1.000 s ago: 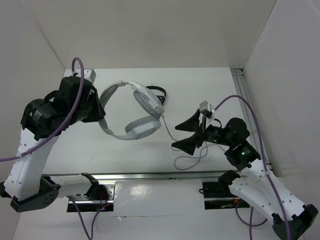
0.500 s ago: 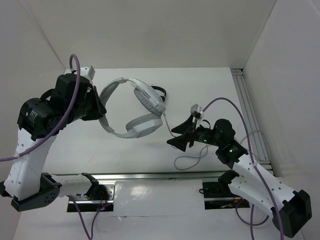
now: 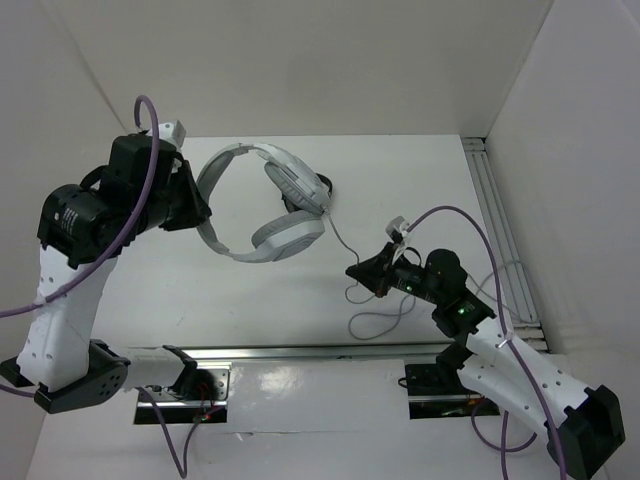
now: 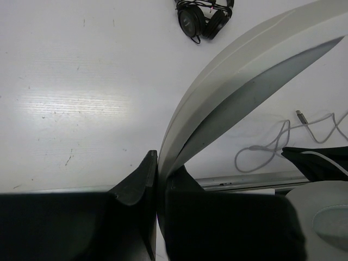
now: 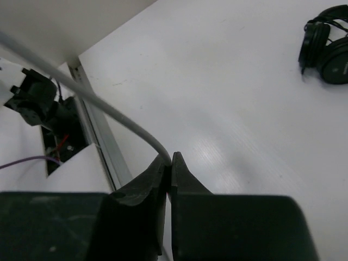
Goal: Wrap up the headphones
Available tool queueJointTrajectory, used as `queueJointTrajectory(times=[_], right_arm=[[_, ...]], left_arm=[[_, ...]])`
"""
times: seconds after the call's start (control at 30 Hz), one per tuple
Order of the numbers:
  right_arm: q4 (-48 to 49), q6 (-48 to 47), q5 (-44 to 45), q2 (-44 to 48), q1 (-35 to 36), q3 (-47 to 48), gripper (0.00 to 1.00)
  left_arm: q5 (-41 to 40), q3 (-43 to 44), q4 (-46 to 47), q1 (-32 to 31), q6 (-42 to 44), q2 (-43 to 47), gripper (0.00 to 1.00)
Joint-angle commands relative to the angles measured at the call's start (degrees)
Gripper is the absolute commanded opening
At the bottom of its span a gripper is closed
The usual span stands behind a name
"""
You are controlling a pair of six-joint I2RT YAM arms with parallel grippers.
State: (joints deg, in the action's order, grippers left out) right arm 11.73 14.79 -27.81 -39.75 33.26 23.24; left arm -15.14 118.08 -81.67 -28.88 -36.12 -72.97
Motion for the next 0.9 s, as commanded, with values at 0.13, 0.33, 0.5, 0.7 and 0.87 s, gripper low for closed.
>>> queueJointTrajectory(times=[0.13, 0.33, 0.5, 0.7, 0.87], right_arm=[[0.23, -1.87, 7.94, -0.94, 0.41, 1.63, 0.00], [5.39, -3.18, 18.12, -5.59, 0.41, 3.99, 0.00], [11.73, 0.67, 21.31, -16.12, 0.41, 8.39, 0.00], [14.55, 6.48, 18.06, -28.79, 3.91, 16.30, 0.00], [17.01, 7.10, 23.06, -32.85, 11.20, 16.31, 0.00]], left_arm=[[2.92, 2.42, 3.45, 0.41, -1.23, -0.42, 0.00], [7.48, -4.24, 9.47, 0.93, -6.49, 3.61, 0.00], [17.67, -24.18, 23.61, 0.93, -19.41, 13.98, 0.00], [20.23, -42.57, 31.91, 0.93, -36.35, 22.94, 0.00], [14.55, -52.14, 36.14, 0.93, -50.78, 30.94, 0.00]])
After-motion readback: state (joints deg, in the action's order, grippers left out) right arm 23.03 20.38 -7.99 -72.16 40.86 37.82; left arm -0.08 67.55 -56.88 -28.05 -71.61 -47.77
